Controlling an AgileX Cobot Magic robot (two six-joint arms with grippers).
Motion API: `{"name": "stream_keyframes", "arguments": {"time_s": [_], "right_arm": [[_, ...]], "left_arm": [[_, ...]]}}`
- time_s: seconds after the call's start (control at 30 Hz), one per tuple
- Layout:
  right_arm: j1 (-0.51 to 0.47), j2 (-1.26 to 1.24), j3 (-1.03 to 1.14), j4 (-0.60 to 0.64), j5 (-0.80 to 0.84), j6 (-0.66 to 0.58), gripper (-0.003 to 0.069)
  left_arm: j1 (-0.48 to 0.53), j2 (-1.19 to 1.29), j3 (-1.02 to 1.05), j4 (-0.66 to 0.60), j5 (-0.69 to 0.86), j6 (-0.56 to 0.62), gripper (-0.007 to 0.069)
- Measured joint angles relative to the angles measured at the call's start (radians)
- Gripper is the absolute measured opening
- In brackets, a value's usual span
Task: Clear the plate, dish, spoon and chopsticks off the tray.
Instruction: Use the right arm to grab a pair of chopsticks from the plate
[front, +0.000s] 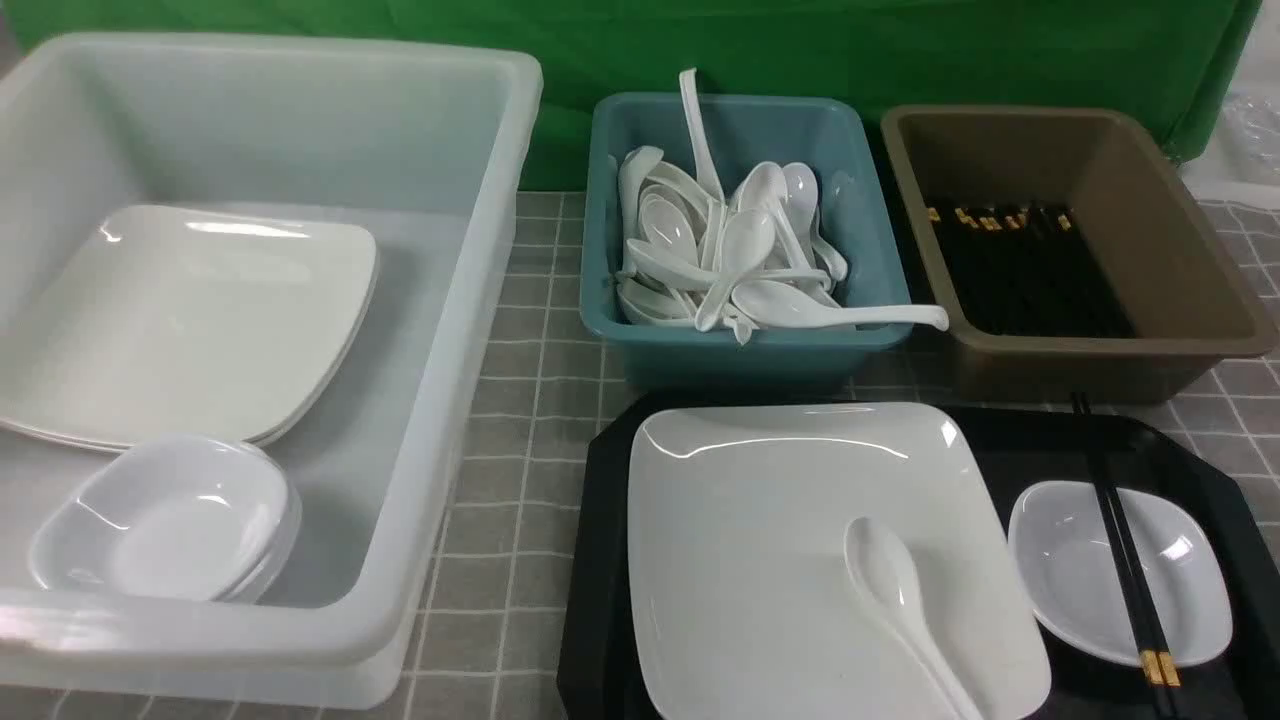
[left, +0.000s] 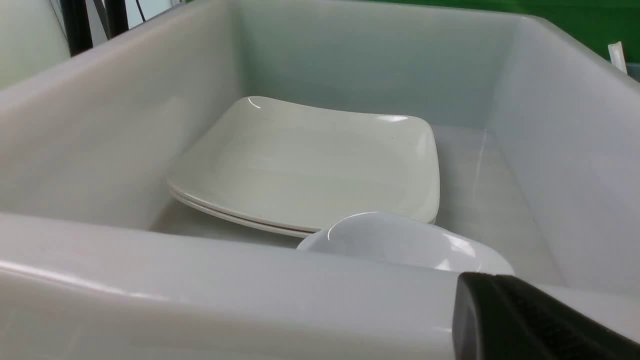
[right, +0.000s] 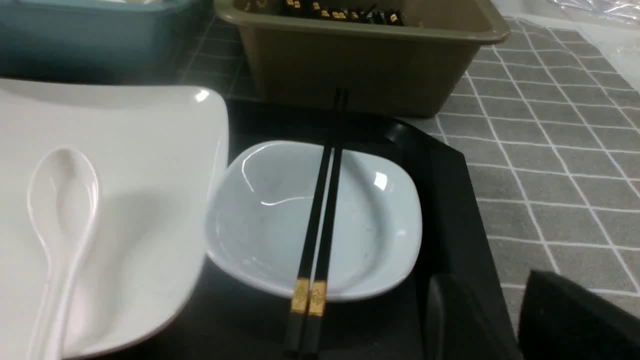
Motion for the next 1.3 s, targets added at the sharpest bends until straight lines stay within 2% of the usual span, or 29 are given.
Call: {"name": "stream_keyframes", "arguments": {"time_s": [0.73,0.77,0.9,0.93,1.03,1.13,1.2,1.27,1.3], "right_arm": [[0.0,0.0,0.0,0.0,0.0,0.0,0.024],[0.0,0.0,0.0,0.0,0.0,0.0,0.024],[0.0,0.0,0.0,0.0,0.0,0.0,0.024],[0.0,0.0,0.0,0.0,0.0,0.0,0.024],[0.0,0.0,0.0,0.0,0.0,0.0,0.024],[0.0,0.0,0.0,0.0,0.0,0.0,0.024],[0.0,0.0,0.0,0.0,0.0,0.0,0.024],[0.0,0.0,0.0,0.0,0.0,0.0,0.024],[0.0,0.0,0.0,0.0,0.0,0.0,0.024]], "left_arm": [[0.0,0.0,0.0,0.006,-0.02,-0.001,0.0009],[0.0,0.0,0.0,-0.009,-0.028,-0.009,0.0009],[0.0,0.0,0.0,-0.253,-0.111,-0.119,0.0009],[0.0,0.0,0.0,-0.266,-0.116,-0.123,0.0009],[0.0,0.0,0.0,-0.423,-0.22,-0.183,0.0009],[0.0,-0.001,-0.006,-0.466,-0.302,-0.209,0.0009],[0.0,0.0,-0.039,-0.452,-0.255,-0.21,0.0009],[0.0,0.029,-0.148,-0.371,-0.126,-0.16,0.0009],[0.0,0.04,-0.173,-0.364,-0.113,-0.16,0.0009]]}}
